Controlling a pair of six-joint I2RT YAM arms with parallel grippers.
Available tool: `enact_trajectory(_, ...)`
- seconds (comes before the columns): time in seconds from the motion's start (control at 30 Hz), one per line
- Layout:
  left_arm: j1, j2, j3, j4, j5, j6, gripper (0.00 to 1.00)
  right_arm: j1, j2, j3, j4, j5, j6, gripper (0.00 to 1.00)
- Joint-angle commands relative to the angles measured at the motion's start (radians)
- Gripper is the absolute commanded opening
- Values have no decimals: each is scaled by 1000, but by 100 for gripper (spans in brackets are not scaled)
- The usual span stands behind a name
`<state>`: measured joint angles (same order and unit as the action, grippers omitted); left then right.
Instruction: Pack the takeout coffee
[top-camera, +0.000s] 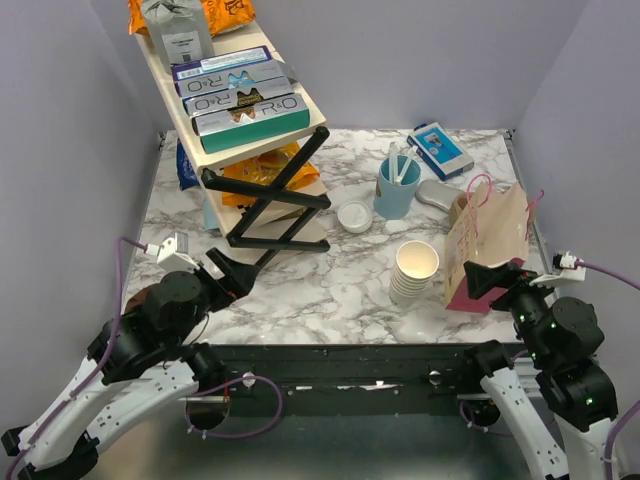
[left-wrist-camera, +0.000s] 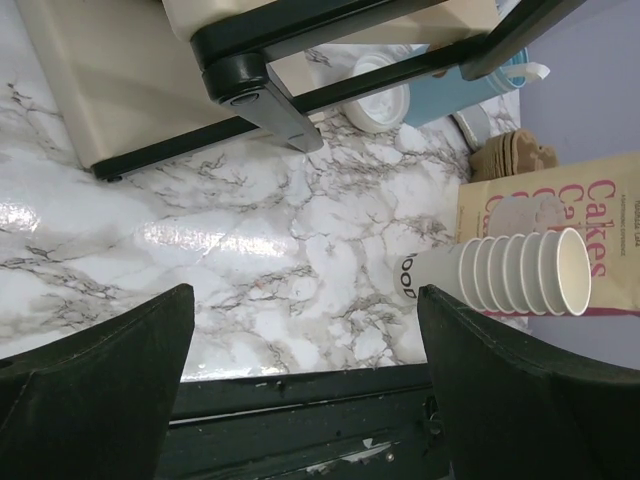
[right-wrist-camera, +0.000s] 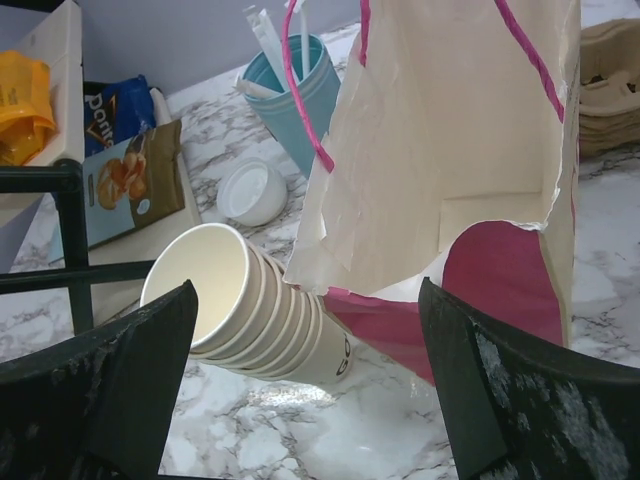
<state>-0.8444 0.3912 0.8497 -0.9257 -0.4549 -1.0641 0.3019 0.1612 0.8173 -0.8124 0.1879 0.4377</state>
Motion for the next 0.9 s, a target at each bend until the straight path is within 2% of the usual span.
enact_trajectory(0.0,2,-26,-23,22,8,-13,99,2,-20,-23,30,-48,-2,100)
enact_trajectory(0.2,2,60,-8,151,142,56,99,2,-23,-58,65,-142,-33,100)
enact_trajectory(0.4,1,236,81,260,234,142,99,2,-15,-64,88,-168,-31,100)
enact_trajectory(0.73,-2,288,89,375,301,179,99,3,32,52,-42,18,-1,100)
enact_trajectory(0.87,-33,330,140,326,271,179,99,3,46,82,-50,39,-2,100)
